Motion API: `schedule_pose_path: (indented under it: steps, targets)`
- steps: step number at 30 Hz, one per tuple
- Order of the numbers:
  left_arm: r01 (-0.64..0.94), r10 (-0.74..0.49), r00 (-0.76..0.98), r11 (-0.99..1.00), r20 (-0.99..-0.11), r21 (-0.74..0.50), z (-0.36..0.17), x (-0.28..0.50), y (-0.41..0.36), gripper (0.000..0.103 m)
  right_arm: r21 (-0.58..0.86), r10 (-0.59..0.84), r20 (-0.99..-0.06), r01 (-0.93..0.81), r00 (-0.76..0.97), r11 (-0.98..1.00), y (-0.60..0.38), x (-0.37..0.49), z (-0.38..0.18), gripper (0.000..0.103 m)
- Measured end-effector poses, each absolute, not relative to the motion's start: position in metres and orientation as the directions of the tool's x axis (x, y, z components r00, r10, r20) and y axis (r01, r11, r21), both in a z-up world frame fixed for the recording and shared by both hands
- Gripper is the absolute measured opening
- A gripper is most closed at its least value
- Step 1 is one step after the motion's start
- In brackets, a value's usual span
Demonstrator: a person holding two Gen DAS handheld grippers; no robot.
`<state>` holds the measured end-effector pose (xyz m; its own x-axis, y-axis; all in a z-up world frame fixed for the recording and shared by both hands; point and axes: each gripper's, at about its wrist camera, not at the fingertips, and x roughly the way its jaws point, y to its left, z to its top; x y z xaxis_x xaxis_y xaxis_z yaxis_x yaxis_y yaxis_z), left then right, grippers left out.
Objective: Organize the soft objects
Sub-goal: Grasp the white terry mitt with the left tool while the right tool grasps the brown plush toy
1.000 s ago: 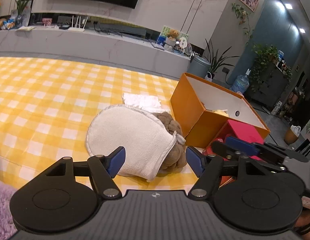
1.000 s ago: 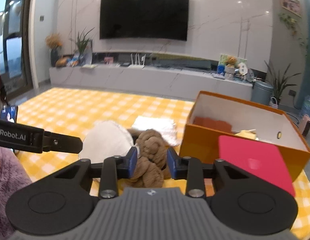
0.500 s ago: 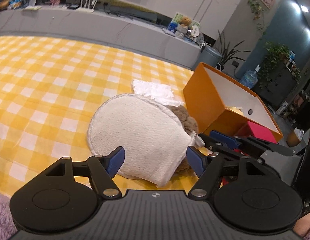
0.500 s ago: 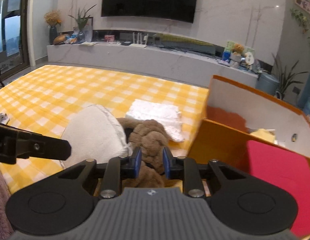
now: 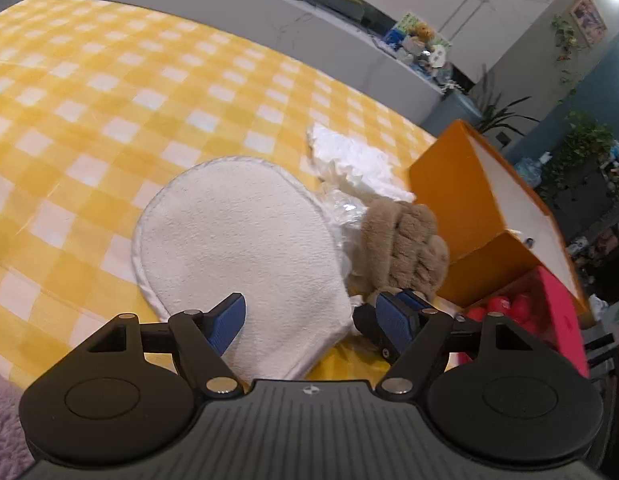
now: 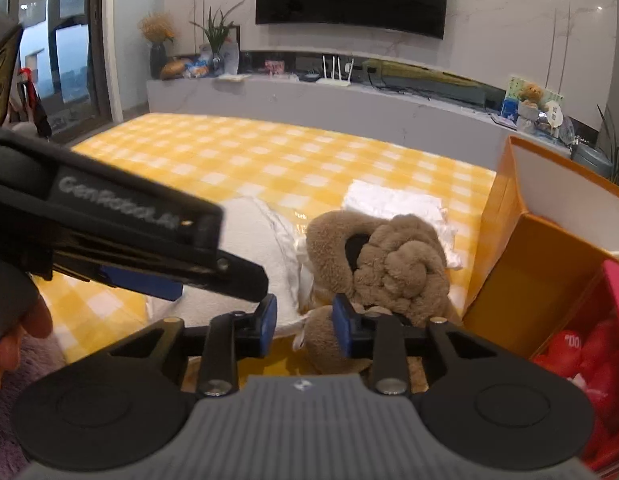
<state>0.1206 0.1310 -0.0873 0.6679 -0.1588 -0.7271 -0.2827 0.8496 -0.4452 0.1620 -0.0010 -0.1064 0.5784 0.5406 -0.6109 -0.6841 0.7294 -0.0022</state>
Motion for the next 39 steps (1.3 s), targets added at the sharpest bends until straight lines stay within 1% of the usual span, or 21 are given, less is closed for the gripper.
schedule_pose_path:
  steps: [5, 6, 7, 8, 11, 14, 17, 20, 22, 26, 28, 29, 31, 32, 33, 34, 35, 36, 37, 38, 39]
  targets:
    - [-0.32, -0.062, 0.67, 0.875, -0.74, -0.363, -0.083, 0.116, 0.128, 0.087, -0.024, 0.52, -0.567, -0.644, 0.639, 0.765, -0.013, 0.16, -0.097, 0.033]
    - [-0.334, -0.025, 0.658, 0.886, -0.753, -0.321, -0.082, 0.116, 0.125, 0.088, -0.025, 0.514, -0.554, -0.63, 0.655, 0.776, -0.017, 0.159, -0.095, 0.036]
    - [-0.341, -0.003, 0.642, 0.894, -0.766, -0.29, -0.083, 0.118, 0.123, 0.088, -0.025, 0.504, -0.551, -0.617, 0.665, 0.787, -0.019, 0.16, -0.093, 0.044]
    - [-0.336, -0.013, 0.63, 0.897, -0.777, -0.288, -0.086, 0.12, 0.12, 0.088, -0.023, 0.492, -0.556, -0.604, 0.67, 0.797, -0.021, 0.162, -0.093, 0.05]
    - [-0.331, -0.062, 0.592, 0.89, -0.804, -0.312, -0.097, 0.124, 0.118, 0.089, -0.028, 0.46, -0.6, -0.592, 0.655, 0.805, -0.021, 0.169, -0.103, 0.051]
    - [-0.331, -0.041, 0.578, 0.901, -0.815, -0.28, -0.103, 0.124, 0.115, 0.09, 0.006, 0.472, -0.62, -0.598, 0.627, 0.801, -0.025, 0.175, -0.115, 0.059]
    - [-0.351, -0.049, 0.579, 0.886, -0.814, -0.303, -0.103, 0.126, 0.117, 0.092, 0.029, 0.478, -0.634, -0.599, 0.608, 0.8, -0.027, 0.181, -0.123, 0.065]
    - [-0.348, -0.039, 0.576, 0.892, -0.817, -0.288, -0.106, 0.128, 0.114, 0.095, 0.034, 0.467, -0.645, -0.588, 0.605, 0.808, -0.028, 0.183, -0.131, 0.066]
    - [-0.324, -0.017, 0.574, 0.913, -0.819, -0.247, -0.108, 0.131, 0.108, 0.098, 0.046, 0.475, -0.642, -0.588, 0.602, 0.808, -0.028, 0.184, -0.133, 0.067]
    - [-0.287, 0.042, 0.57, 0.946, -0.821, -0.151, -0.11, 0.135, 0.092, 0.098, 0.029, 0.471, -0.645, -0.596, 0.602, 0.802, -0.026, 0.186, -0.136, 0.064]
    - [-0.297, 0.051, 0.574, 0.943, -0.817, -0.149, -0.109, 0.132, 0.094, 0.079, 0.033, 0.473, -0.641, -0.594, 0.605, 0.804, -0.029, 0.186, -0.136, 0.061]
    - [-0.308, 0.056, 0.576, 0.939, -0.815, -0.154, -0.108, 0.131, 0.096, 0.075, 0.039, 0.475, -0.64, -0.592, 0.603, 0.805, -0.03, 0.187, -0.136, 0.059]
    - [-0.332, 0.058, 0.581, 0.928, -0.812, -0.171, -0.107, 0.129, 0.101, 0.063, 0.041, 0.477, -0.642, -0.594, 0.601, 0.803, -0.031, 0.187, -0.135, 0.054]
    - [-0.337, 0.056, 0.582, 0.924, -0.811, -0.179, -0.106, 0.128, 0.103, 0.061, 0.036, 0.477, -0.642, -0.597, 0.6, 0.801, -0.031, 0.187, -0.135, 0.052]
    - [-0.341, 0.055, 0.585, 0.922, -0.809, -0.183, -0.106, 0.127, 0.105, 0.055, 0.031, 0.477, -0.642, -0.601, 0.601, 0.799, -0.031, 0.187, -0.135, 0.049]
    - [-0.342, 0.056, 0.586, 0.921, -0.808, -0.184, -0.105, 0.127, 0.106, 0.046, 0.025, 0.477, -0.64, -0.604, 0.602, 0.796, -0.031, 0.186, -0.134, 0.046]
    - [-0.339, 0.055, 0.589, 0.923, -0.807, -0.185, -0.105, 0.126, 0.106, 0.04, 0.022, 0.479, -0.639, -0.608, 0.602, 0.793, -0.031, 0.186, -0.134, 0.042]
    - [-0.339, 0.058, 0.594, 0.923, -0.803, -0.184, -0.104, 0.124, 0.107, 0.028, 0.014, 0.479, -0.639, -0.613, 0.602, 0.79, -0.031, 0.186, -0.133, 0.04]
    - [-0.339, 0.065, 0.6, 0.924, -0.798, -0.179, -0.102, 0.123, 0.106, 0.023, 0.005, 0.477, -0.639, -0.617, 0.604, 0.787, -0.031, 0.185, -0.132, 0.036]
    - [-0.336, 0.067, 0.609, 0.924, -0.791, -0.181, -0.101, 0.121, 0.106, 0.022, 0.002, 0.479, -0.636, -0.62, 0.605, 0.785, -0.031, 0.185, -0.131, 0.032]
    - [-0.333, 0.069, 0.622, 0.925, -0.78, -0.184, -0.098, 0.117, 0.106, 0.02, 0.004, 0.483, -0.632, -0.621, 0.606, 0.784, -0.031, 0.184, -0.129, 0.031]
